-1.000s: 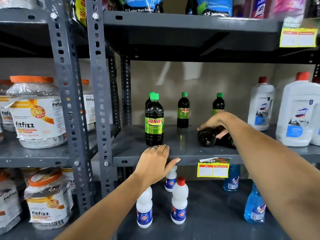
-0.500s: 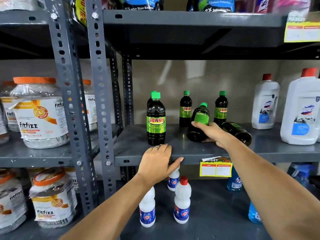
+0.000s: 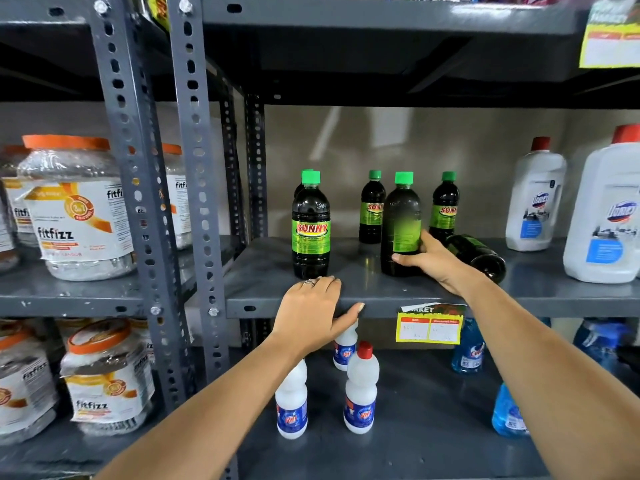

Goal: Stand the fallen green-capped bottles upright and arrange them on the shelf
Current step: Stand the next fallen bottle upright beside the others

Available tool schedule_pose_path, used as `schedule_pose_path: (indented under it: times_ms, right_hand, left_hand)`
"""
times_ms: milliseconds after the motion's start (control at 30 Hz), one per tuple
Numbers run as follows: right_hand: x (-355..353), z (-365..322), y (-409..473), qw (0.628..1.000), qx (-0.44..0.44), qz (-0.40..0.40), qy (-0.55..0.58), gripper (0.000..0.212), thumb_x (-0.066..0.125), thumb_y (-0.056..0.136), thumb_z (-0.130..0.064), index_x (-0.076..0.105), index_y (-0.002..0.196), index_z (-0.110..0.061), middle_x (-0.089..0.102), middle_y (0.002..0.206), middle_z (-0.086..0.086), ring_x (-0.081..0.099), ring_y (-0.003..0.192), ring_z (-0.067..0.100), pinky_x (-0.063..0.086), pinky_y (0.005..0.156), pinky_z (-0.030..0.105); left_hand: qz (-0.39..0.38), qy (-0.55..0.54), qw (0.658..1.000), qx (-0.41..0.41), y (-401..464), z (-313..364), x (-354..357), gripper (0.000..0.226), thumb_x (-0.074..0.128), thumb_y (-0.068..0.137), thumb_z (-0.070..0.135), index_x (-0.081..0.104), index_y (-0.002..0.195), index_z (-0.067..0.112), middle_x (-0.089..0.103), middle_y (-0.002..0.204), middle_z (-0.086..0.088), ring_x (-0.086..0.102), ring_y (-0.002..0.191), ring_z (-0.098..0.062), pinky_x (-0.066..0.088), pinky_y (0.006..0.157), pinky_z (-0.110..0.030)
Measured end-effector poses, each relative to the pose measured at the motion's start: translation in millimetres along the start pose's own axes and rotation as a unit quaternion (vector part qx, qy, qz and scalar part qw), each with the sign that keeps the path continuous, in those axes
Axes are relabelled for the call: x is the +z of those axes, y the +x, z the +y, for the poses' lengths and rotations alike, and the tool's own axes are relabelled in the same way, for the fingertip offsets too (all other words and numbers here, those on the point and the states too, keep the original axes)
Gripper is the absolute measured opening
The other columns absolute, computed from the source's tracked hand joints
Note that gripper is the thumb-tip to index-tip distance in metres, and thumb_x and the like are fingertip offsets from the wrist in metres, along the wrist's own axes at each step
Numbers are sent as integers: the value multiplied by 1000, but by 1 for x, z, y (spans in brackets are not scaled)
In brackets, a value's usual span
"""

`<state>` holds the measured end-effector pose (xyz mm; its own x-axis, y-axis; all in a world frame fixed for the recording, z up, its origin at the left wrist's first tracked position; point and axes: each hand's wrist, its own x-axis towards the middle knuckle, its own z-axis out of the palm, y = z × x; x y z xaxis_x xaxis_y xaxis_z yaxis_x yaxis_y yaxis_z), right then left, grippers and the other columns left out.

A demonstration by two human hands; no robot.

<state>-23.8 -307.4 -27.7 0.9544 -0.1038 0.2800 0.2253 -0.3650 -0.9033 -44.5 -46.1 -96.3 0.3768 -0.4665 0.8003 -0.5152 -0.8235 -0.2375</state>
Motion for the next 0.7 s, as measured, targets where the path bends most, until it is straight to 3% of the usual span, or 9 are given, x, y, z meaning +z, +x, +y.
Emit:
schedule_pose_path:
  times_ms: [133,200,300,433,500,600,700]
  right_hand:
    - [-4,3,5,999,15,-5,34,60,71,75,8,52,126,-16,67,121,7,58,122,25,36,114,42]
    - [-2,3,4,1000,15,3,27,56,74,76,3,56,126,-13,67,117,7,59,118,23,39,108,35]
    - [-1,2,2,1000,7,13,6,73,86,67,-12,52,130,-12,66,119,3,60,112,18,41,102,31]
    - [-3,3,5,999,20,8,44,66,75,71,9,51,130,-8,65,126,13,58,122,28,38,111,42]
    - [-2,2,3,999,20,18,40,67,77,71,7,51,131,-7,65,124,12,59,120,26,40,109,39]
    - [-1,2,2,999,18,30,23,88,86,61,-2,39,135,-9,60,126,9,56,118,24,39,108,40]
    - [-2,3,2,998,13,23,54,78,74,67,11,39,132,-9,60,129,17,56,123,31,39,110,45]
  left_hand:
    - [1,1,1000,-4,0,1,0,58,40,92,58,71,102,10,73,100,-4,69,85,-21,55,72,-32]
    - [3,0,1000,-9,0,2,1,58,40,92,58,71,103,10,73,101,-4,69,87,-21,55,72,-32]
    - [6,-1,1000,-8,1,2,1,59,40,91,58,72,103,10,74,101,-4,69,86,-21,55,72,-32]
    - [15,4,1000,0,0,2,2,59,40,91,57,72,102,9,74,100,-5,70,85,-21,55,71,-32]
    - [18,7,1000,-1,0,2,2,59,40,91,57,72,101,8,74,98,-5,70,84,-21,55,69,-32]
    - [19,10,1000,-1,0,2,2,59,40,91,57,72,100,9,74,97,-5,70,83,-21,55,68,-32]
    - [18,7,1000,-5,0,2,3,58,41,91,58,71,98,9,74,95,-4,69,82,-21,54,66,-31]
